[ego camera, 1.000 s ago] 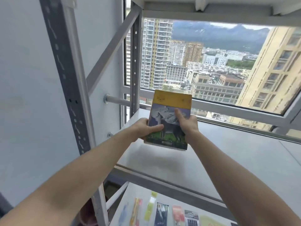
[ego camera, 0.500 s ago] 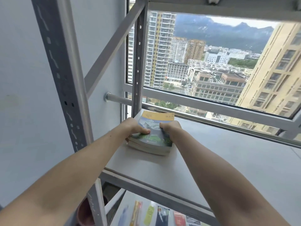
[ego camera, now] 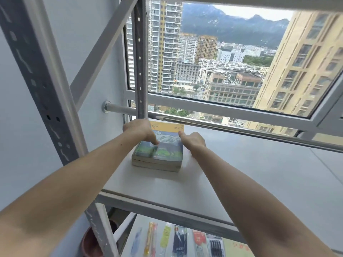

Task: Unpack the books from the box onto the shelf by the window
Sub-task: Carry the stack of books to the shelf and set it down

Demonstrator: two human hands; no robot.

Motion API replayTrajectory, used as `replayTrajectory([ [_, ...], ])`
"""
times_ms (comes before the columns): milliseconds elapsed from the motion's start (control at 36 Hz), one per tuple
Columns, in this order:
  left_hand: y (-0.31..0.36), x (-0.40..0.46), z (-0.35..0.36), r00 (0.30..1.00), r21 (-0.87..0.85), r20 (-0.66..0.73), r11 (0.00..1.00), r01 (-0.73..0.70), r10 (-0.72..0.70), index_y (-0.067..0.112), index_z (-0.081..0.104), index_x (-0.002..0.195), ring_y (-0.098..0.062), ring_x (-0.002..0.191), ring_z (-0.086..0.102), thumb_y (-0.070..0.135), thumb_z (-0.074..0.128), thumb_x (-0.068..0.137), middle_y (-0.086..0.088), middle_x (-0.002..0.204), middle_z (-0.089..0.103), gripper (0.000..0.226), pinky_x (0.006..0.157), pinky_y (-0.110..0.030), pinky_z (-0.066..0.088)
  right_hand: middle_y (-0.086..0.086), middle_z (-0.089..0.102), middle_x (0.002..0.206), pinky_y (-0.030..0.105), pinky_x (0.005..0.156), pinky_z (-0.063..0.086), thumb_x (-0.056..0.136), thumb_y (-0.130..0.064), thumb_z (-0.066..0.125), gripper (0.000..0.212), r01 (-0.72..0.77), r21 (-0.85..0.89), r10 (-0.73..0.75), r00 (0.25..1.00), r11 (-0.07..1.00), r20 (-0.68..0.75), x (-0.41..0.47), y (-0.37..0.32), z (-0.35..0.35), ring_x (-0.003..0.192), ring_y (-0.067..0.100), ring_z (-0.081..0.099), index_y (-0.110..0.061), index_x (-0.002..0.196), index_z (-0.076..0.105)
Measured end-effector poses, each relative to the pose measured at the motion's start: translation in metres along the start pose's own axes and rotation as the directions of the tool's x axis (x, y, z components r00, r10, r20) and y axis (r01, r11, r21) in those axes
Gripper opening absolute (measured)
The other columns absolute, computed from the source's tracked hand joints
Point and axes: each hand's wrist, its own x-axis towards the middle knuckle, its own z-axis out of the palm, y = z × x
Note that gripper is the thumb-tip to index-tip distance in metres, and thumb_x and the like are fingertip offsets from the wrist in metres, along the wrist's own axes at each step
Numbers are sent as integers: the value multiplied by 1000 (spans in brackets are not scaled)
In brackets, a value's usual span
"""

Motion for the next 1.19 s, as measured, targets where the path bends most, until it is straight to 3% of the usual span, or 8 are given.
replayTrajectory([
  [167,60,-4,-10,968,149,-155,974,-173,196,17,56,113,-26,106,57,58,69,79,-5,109,59,54,84,-37,45,5,58,86,33,73,42,90,-49,54,40,12,-64,-20,991,998,-134,-7,49,-60,82,28,56,-15,70,46],
  [306,143,-30,-9,897,211,-168,904,-373,409,20,53,89,-30,107,60,53,67,82,-7,111,62,37,77,-35,39,7,63,110,36,86,47,87,-41,57,33,-56,-183,3,960,982,-279,-32,105,-123,102,28,60,-11,100,62],
  [417,219,-70,5,817,229,-116,816,-531,565,22,49,84,-29,107,60,49,67,82,-5,102,59,33,76,-34,40,8,59,117,34,81,46,87,-32,59,29,-114,-247,0,909,962,-417,-70,166,-183,105,27,59,-13,108,62],
  [583,328,-153,44,639,186,-70,640,-746,766,18,43,64,-29,92,55,48,68,80,-3,92,55,42,70,-33,39,9,59,117,38,87,48,87,-27,58,25,-240,-239,67,823,941,-564,-148,259,-269,104,30,60,-14,107,64],
  [806,484,-352,134,293,63,-2,293,-954,956,20,67,104,-29,99,62,54,68,77,-4,107,66,43,68,-31,41,11,55,117,42,87,46,91,-24,53,20,-555,-274,211,656,785,-724,-312,425,-384,108,34,56,-11,105,60],
  [944,552,-497,206,100,-10,83,101,-995,991,19,67,103,-30,103,62,49,66,77,-6,109,66,40,71,-33,45,9,59,118,40,91,43,90,-24,57,23,-716,-224,309,532,661,-788,-428,527,-436,113,32,55,-12,109,63],
  [1056,595,-608,258,-14,-89,204,4,-996,979,18,62,87,-26,83,61,42,64,76,-4,94,68,27,62,-31,43,8,59,116,39,90,42,92,-24,57,19,-811,-187,402,457,554,-793,-515,602,-462,112,30,55,-14,107,62],
  [1194,641,-735,320,-162,-62,298,-150,-987,941,21,55,82,-29,95,64,46,63,79,-4,101,68,26,67,-31,42,8,58,112,39,80,41,93,-24,57,14,-906,-227,480,387,358,-787,-610,689,-485,108,31,55,-13,102,59],
])
